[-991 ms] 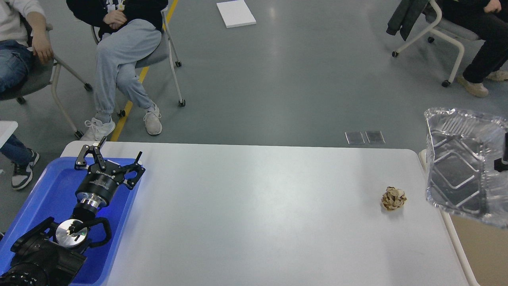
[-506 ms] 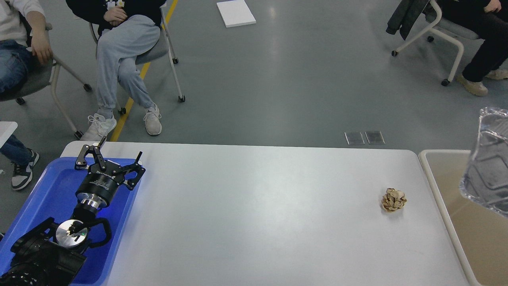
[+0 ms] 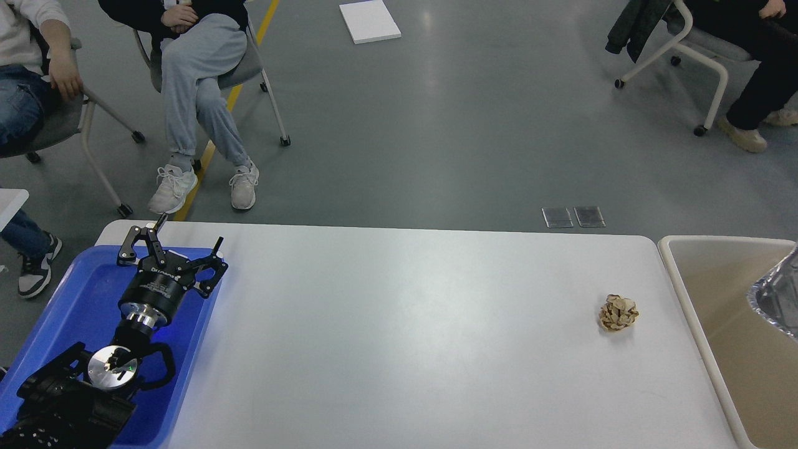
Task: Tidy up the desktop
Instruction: 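Lower the foil tray into the bin and release it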
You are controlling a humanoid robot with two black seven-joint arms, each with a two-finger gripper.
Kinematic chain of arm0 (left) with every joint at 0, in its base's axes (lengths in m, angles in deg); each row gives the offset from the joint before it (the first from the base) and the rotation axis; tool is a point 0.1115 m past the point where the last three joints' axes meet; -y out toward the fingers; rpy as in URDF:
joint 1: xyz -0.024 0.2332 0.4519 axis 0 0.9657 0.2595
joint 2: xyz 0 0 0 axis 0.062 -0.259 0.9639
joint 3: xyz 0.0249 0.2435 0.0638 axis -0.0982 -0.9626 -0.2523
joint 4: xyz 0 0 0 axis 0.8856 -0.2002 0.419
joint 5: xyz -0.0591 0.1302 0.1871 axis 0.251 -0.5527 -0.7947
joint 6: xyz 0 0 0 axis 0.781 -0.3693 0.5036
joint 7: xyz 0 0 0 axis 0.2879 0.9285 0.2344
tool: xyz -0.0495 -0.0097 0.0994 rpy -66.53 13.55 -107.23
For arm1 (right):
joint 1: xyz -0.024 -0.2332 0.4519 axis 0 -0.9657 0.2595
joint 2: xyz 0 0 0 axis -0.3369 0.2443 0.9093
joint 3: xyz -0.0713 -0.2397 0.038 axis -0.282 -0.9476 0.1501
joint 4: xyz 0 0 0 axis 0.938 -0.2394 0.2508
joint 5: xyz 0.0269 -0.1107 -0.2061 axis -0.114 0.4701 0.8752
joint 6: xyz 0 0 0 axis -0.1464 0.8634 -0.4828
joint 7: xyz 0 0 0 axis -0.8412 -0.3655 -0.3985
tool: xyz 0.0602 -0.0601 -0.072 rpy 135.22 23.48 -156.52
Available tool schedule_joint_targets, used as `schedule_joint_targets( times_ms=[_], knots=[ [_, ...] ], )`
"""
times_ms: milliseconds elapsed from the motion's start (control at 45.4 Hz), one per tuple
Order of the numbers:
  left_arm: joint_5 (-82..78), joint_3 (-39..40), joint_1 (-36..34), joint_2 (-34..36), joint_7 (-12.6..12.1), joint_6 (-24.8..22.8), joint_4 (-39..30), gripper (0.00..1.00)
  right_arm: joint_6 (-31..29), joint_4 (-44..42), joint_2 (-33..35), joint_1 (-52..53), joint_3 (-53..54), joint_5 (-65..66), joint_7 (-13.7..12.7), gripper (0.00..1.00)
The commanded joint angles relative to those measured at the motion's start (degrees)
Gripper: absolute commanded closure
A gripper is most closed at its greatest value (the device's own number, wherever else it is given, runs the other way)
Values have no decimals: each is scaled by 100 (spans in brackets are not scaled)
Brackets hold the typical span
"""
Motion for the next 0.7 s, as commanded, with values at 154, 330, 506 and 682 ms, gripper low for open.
schedule_joint_targets(
  times_ms=[154,330,506,682],
  knots=[
    [6,0,0,0,0,0,1,0,553,-1433,-1011,-2590,1317,-1471,-4,100],
    [-3,0,0,0,0,0,-8,0,606,-2962,-1934,-3769,2285,-1533,-4,100],
    [6,0,0,0,0,0,1,0,764,-3675,-2409,-4192,2593,-1533,-4,100],
    [6,0,0,0,0,0,1,0,1791,-3684,-2506,-4376,2743,-1533,-4,100]
  ],
)
